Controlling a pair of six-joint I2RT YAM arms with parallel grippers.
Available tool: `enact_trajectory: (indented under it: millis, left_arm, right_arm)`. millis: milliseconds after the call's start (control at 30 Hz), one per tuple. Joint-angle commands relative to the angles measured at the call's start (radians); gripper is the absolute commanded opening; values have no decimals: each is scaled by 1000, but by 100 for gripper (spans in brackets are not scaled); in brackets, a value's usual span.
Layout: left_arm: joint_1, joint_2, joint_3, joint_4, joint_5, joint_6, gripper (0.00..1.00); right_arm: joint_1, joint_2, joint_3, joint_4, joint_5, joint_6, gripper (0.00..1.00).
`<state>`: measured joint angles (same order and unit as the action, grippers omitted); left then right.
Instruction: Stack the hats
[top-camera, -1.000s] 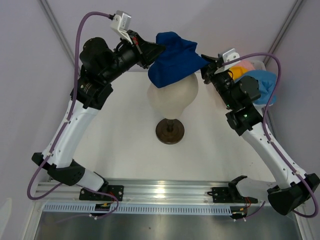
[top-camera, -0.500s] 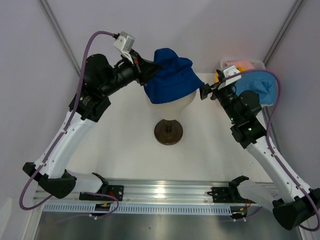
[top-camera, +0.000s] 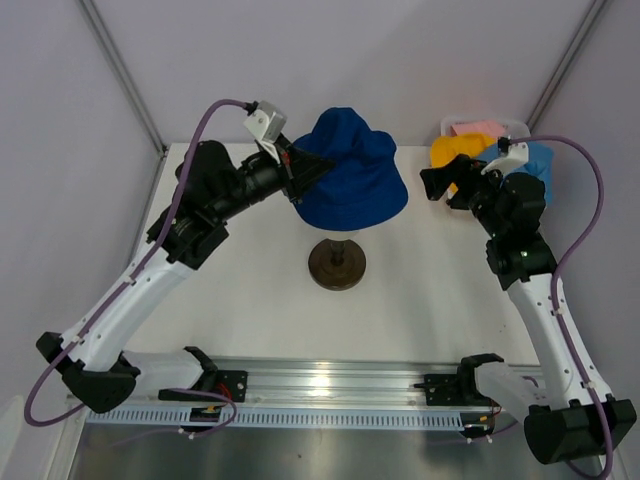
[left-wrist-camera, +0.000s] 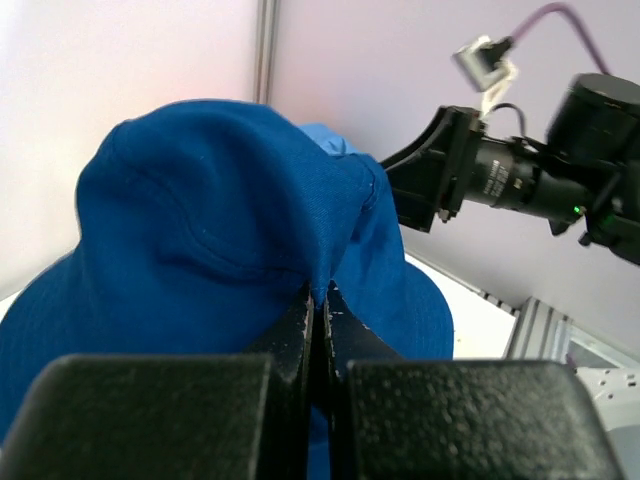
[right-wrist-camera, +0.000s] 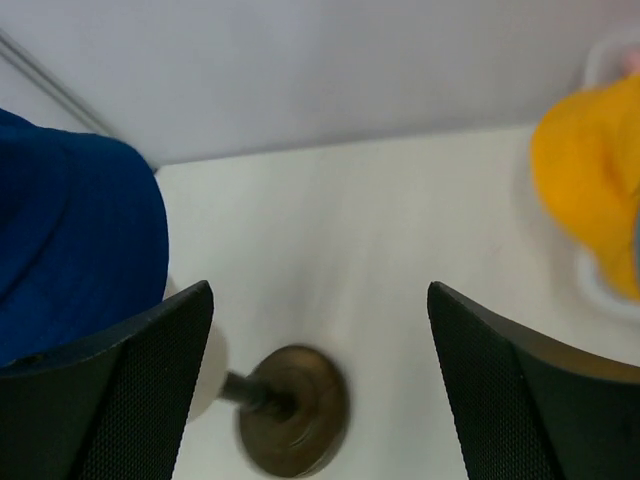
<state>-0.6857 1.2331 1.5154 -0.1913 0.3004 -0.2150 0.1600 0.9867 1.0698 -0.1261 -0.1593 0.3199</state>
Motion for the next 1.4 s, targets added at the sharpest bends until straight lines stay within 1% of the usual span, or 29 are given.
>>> enact_trajectory:
  millis: [0,33,67,100,167,233,300,333,400,467,567,667,733,800,867,900,933,967,1033,1067,1133,1167,1233,1267,1300,1367]
  left_arm:
    - [-21,-75,-64,64,-55,49,1]
    - [-28,-83,-73,72,-70,51,1]
    - [-37,-95,-87,75,-81,49,1]
    - [-40,-99,-105,76,-86,45,1]
    - [-46,-119,-135,95,-93,37,1]
    - [-48,-136,-184,111,-93,20,1]
    - [-52,-156,-202,139,-84,11,3]
    - [-57,-156,-216,144,-84,9,3]
    - [-66,-147,-210,136,-81,14,3]
    - [-83,-135,-187,122,-101,22,3]
    - [-89,-119,-166,110,-136,13,3]
    - [-87,-121,-138,104,-170,-23,5]
    - [-89,-123,-117,96,-169,-38,8]
    - [-89,-121,-106,99,-173,-49,11]
    - [-89,-116,-100,101,-201,-60,12]
    - [-89,-113,-92,96,-204,-63,13]
    - [-89,-109,-87,83,-205,-64,14]
    - [-89,-103,-84,76,-204,-70,15]
    - [-89,-101,-83,72,-205,-78,16]
    - [-89,-106,-81,69,-210,-81,18]
    - [-89,-113,-75,63,-240,-92,20]
    - [-89,-121,-67,47,-256,-93,23]
    - [-89,-129,-55,26,-331,-107,27]
    - [-87,-141,-51,10,-357,-110,34]
    - [-89,-149,-50,6,-400,-112,40]
    - [-89,-168,-58,-5,-450,-127,66]
  right_arm:
    - [-43,17,13,-52,-121,375,92]
    - [-53,13,-34,-21,-150,446,94]
    - [-59,-3,-66,82,-176,518,97]
    - [-62,-9,-97,153,-213,630,99]
    - [-63,-20,-152,253,-223,711,99]
    - [-63,-20,-168,278,-236,781,99]
    - [-63,-17,-198,356,-285,827,99]
    - [-63,-14,-211,426,-299,887,100]
    - [-62,-10,-257,512,-338,945,99]
    - [-57,-13,-277,577,-338,978,100]
    - [-50,-34,-277,573,-322,963,99]
    - [-33,-42,-261,569,-313,949,99]
    - [-1,-30,-236,548,-310,929,95]
    - [47,-3,-214,528,-293,888,90]
    - [68,27,-197,523,-295,881,83]
    - [76,38,-197,531,-299,884,74]
    - [76,43,-195,531,-302,883,68]
    - [78,49,-191,520,-295,878,55]
    - [76,47,-186,473,-272,846,44]
    - [76,43,-185,464,-266,837,32]
    - [75,41,-186,447,-252,820,20]
    - [76,43,-185,442,-250,814,11]
    - [76,49,-183,425,-244,788,4]
    - [76,50,-186,422,-241,779,0]
    - [75,55,-191,419,-238,768,0]
    - [76,61,-205,436,-233,734,0]
